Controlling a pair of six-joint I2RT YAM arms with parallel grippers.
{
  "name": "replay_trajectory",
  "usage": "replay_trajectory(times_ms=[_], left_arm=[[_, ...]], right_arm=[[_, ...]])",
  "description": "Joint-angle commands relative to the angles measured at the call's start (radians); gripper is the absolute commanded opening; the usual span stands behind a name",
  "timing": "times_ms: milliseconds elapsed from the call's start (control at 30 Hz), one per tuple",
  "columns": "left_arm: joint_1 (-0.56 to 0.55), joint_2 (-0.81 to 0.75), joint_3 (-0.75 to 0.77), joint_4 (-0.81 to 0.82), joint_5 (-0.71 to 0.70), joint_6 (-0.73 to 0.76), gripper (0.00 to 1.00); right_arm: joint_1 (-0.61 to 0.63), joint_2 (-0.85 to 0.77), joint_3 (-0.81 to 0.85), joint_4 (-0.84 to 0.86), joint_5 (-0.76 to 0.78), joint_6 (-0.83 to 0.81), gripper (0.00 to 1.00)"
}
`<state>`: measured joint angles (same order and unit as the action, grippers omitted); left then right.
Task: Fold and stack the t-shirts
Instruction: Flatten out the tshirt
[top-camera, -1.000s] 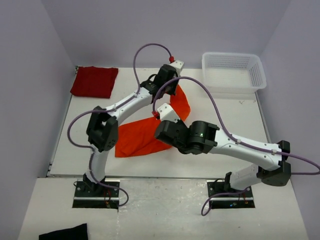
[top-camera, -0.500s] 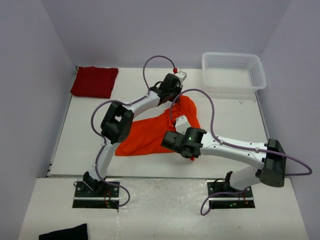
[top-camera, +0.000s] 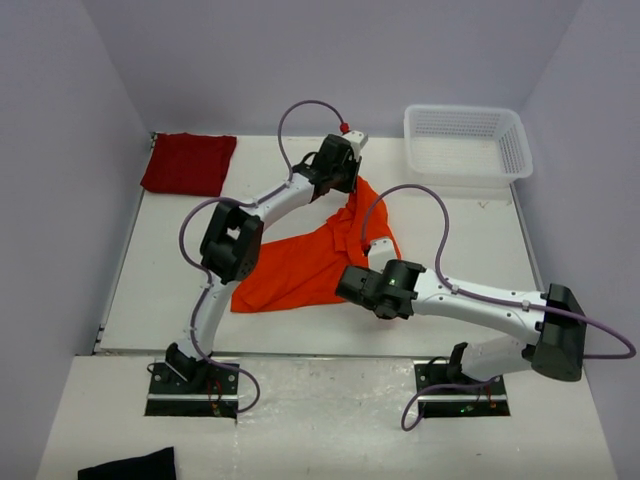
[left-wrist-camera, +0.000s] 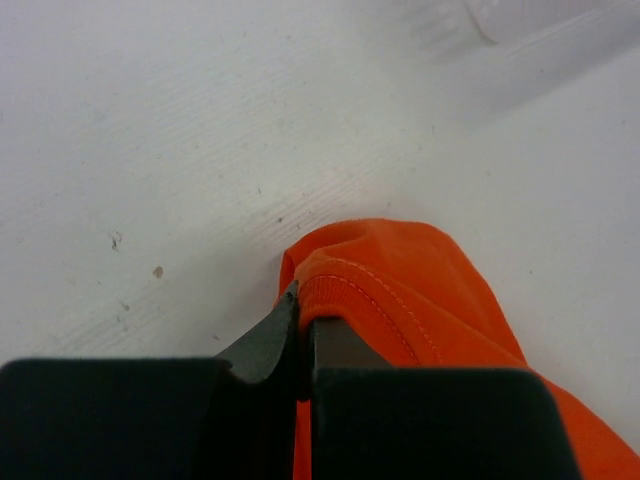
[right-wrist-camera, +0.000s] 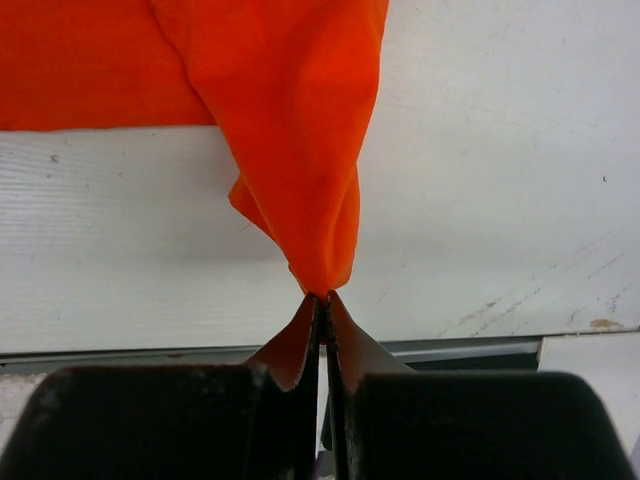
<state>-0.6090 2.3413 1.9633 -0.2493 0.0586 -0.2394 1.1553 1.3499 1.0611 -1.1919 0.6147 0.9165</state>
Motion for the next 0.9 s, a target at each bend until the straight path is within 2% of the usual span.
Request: replay_trajectory(times_ms=[0, 267, 433, 567, 633, 733, 767, 800, 833, 867], left_arm=[[0.005, 0.03, 0.1, 0.009, 0.035, 0.025, 0.0], [0.005, 0.036, 0.088, 0.025, 0.05, 0.023, 0.0], [0.006, 0.046, 0.088, 0.045, 0.131, 0.015, 0.01], [0.006, 0.059, 0.098, 0.055, 0.173, -0.001, 0.05], [0.005, 0.062, 0.097, 0.059, 0.17, -0.003, 0.13], [0.006, 0.052, 0.091, 0.059, 0.15, 0.006, 0.25], [0.005, 0.044, 0.079, 0.061, 0.142, 0.009, 0.32], [0.005, 0.023, 0.068, 0.067, 0.133, 0.014, 0.38], [0.005, 0.007, 0.056, 0.073, 0.124, 0.02, 0.42], [0.005, -0.013, 0.027, 0.076, 0.103, 0.023, 0.51]], right_arm=[[-0.002, -0.034, -0.023, -0.029, 0.008, 0.088, 0.0], [-0.002, -0.093, -0.102, -0.072, -0.013, 0.163, 0.0], [-0.002, -0.129, -0.131, -0.107, -0.023, 0.239, 0.0], [-0.002, -0.133, -0.138, -0.118, -0.033, 0.271, 0.0], [-0.002, -0.14, -0.139, -0.107, -0.041, 0.278, 0.02], [-0.002, -0.143, -0.144, -0.103, -0.047, 0.295, 0.12], [0.0, -0.143, -0.144, -0.106, -0.046, 0.315, 0.27], [0.0, -0.144, -0.145, -0.118, -0.043, 0.329, 0.37], [0.001, -0.149, -0.147, -0.126, -0.035, 0.341, 0.54], [0.007, -0.153, -0.147, -0.133, -0.03, 0.375, 0.61]])
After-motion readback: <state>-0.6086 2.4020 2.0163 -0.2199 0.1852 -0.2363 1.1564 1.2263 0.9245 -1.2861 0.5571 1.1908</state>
